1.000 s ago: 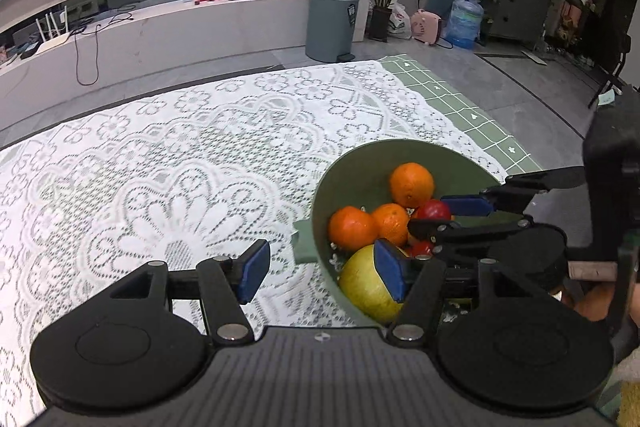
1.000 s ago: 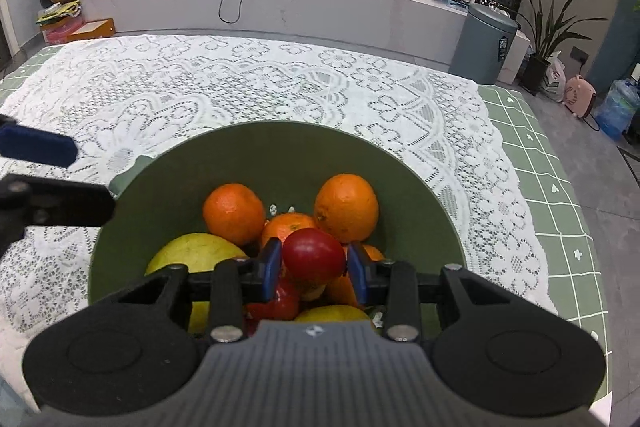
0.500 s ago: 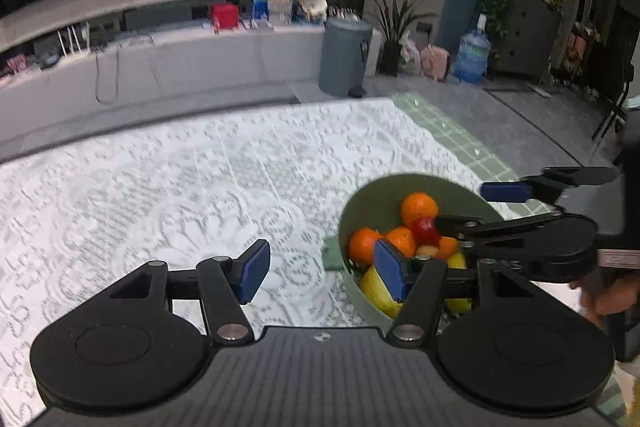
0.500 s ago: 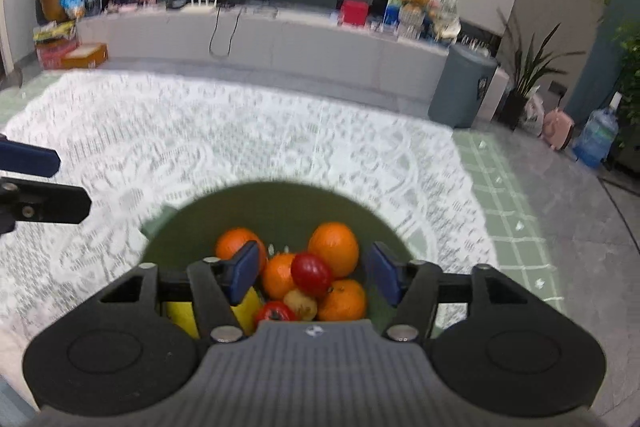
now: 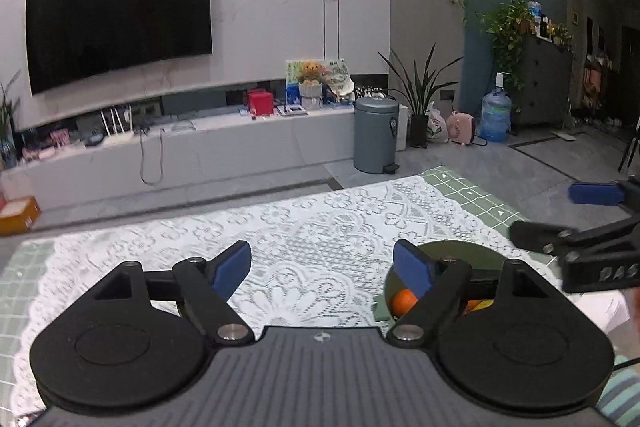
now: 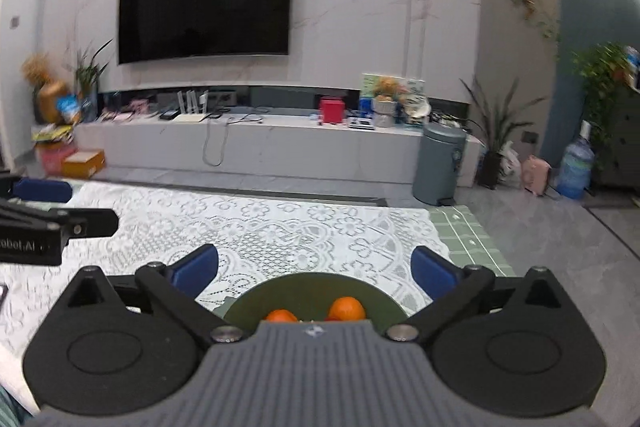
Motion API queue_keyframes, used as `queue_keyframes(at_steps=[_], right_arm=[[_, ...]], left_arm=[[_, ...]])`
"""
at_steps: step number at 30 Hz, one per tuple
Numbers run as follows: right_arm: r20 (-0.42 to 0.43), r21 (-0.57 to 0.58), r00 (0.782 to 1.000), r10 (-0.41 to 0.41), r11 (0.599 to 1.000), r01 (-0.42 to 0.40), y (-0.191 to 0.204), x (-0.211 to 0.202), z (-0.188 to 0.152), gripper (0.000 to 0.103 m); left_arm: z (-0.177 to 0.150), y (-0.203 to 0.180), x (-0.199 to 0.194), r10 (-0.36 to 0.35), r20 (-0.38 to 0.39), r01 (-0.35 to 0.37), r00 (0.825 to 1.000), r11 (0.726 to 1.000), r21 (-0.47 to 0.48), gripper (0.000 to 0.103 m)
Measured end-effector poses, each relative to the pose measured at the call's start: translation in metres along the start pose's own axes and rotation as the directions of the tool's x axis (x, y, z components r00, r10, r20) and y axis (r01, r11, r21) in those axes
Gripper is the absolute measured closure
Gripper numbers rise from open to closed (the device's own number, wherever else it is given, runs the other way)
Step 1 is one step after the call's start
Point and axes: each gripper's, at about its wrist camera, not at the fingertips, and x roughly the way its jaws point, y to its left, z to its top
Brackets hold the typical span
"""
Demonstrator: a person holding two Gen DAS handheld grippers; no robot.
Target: Organize fruits
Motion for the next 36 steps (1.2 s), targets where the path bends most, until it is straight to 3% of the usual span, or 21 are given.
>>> queue_keyframes(at_steps=[5,11,16,23,36], right_arm=[[0.03,0.05,0.999,-0.028,0.998,0.026,0.003,-0.029,-0.01,0.004],[-0.01,0.091,0.998,-0.066,0.994,0.066,0.016,-0.044,-0.032,0.004],[-0.08,0.054,0.99,-0.118,0.991,0.122,0.027,-0.034,-0.051,0.004],[-0.14,0.052,0.979,-0.15,0.986,0.158,0.028,-0.025,-0.073,0.004],[-0.213,0.053,0.967,-0.141,0.986,0.156,0.028,-0.007,-0.098,0.004]], left_arm=[[-0.006,-0.008,-0.013,0.072,0.035,-0.072,0.997,0.997,0.004,0.008],[-0.021,-0.016,-0.015,0.063,0.025,-0.063,0.998,0.998,0.0,0.008],[-0.033,-0.026,-0.008,0.057,-0.055,-0.055,0.997,0.998,0.044,0.008],[-0.056,-0.034,0.013,0.052,-0.212,-0.038,0.976,0.997,0.072,0.008],[-0.074,-0.036,0.023,0.071,-0.273,-0.053,0.96,0.996,0.074,0.008]])
